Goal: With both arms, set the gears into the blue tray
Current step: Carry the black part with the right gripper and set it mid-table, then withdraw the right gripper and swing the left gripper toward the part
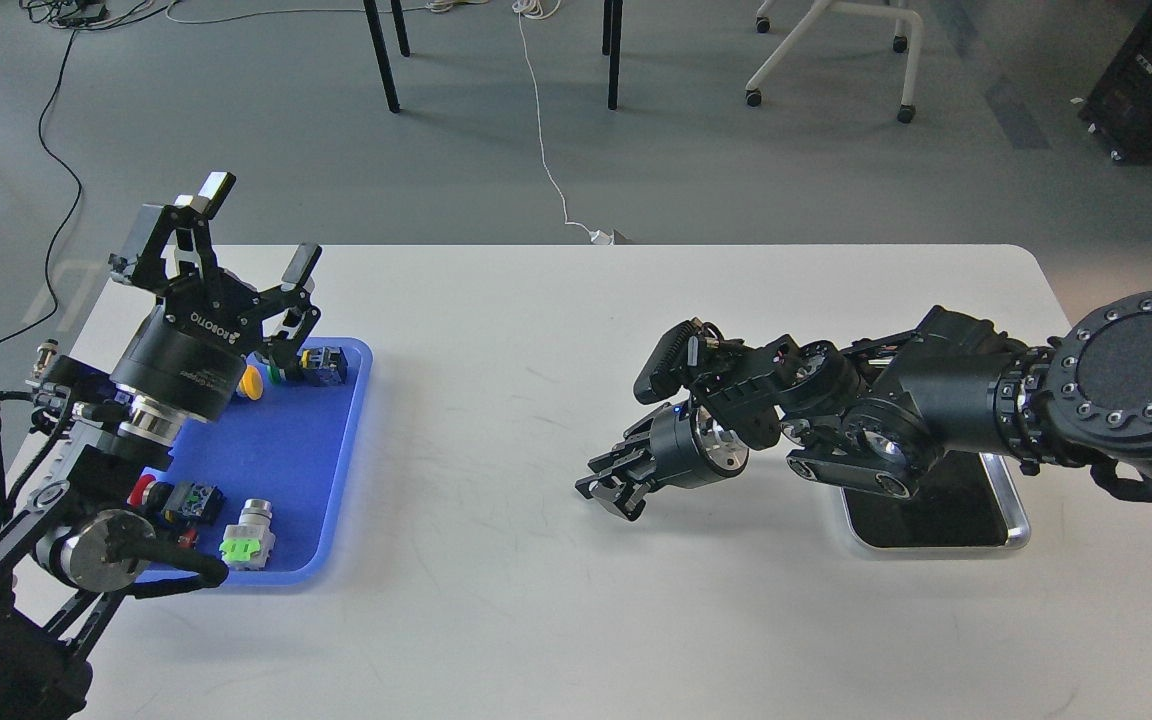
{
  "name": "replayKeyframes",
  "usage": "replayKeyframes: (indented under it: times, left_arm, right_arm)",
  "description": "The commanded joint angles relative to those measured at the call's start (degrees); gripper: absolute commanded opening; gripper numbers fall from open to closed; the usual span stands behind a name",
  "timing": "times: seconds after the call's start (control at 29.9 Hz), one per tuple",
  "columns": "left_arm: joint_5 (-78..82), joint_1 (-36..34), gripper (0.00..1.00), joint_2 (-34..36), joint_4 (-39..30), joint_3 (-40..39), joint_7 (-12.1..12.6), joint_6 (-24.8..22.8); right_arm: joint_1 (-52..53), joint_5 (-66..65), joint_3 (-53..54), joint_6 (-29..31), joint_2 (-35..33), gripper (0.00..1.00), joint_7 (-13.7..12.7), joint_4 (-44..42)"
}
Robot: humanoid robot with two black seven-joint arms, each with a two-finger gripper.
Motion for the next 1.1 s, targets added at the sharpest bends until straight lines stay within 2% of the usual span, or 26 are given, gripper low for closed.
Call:
replayKeyframes:
  times: [0.0, 0.17, 0.27, 0.53, 0.7, 0.9, 1.07]
  left_arm:
    - [-0.05, 0.0, 0.98, 0.0, 0.0, 0.0, 0.0, -0.08]
    - [0.03, 0.0, 0.98, 0.0, 0.0, 0.0, 0.0, -0.08]
    - [0.03, -0.08, 0.98, 0.0, 0.0, 0.0, 0.0, -0.08]
    - [0.03, -0.17, 0.98, 0.17, 0.0, 0.09, 0.0, -0.17]
    - [3.1, -0.17, 0.98, 0.44, 0.0, 0.18, -0.18, -0.52]
    - [3.55, -0.17, 0.98, 0.26, 0.0, 0.88, -0.62, -0.61]
    - [8.37, -0.96, 0.98, 0.26, 0.0, 1.06, -0.79, -0.61]
  right_arm:
    - [0.17, 0.02, 0.13, 0.01, 0.0, 0.6, 0.0, 0.0]
    - [0.88, 2.03, 0.66, 0.01, -0.18, 0.75, 0.0, 0.09]
    - [2.02, 6.34, 2.15, 0.01, -2.63, 0.94, 0.0, 0.53]
    - [-0.69, 23.82, 15.41, 0.27, -14.4, 0.95, 0.0, 5.8]
    - [-12.54, 35.6, 32.43, 0.62, -21.17, 0.96, 0.0, 6.68]
    - [-29.07, 39.04, 57.93, 1.67, -22.68, 0.96, 0.0, 6.77]
    - [-37.87, 48.95, 71.83, 9.22, -23.91, 0.96, 0.0, 6.25]
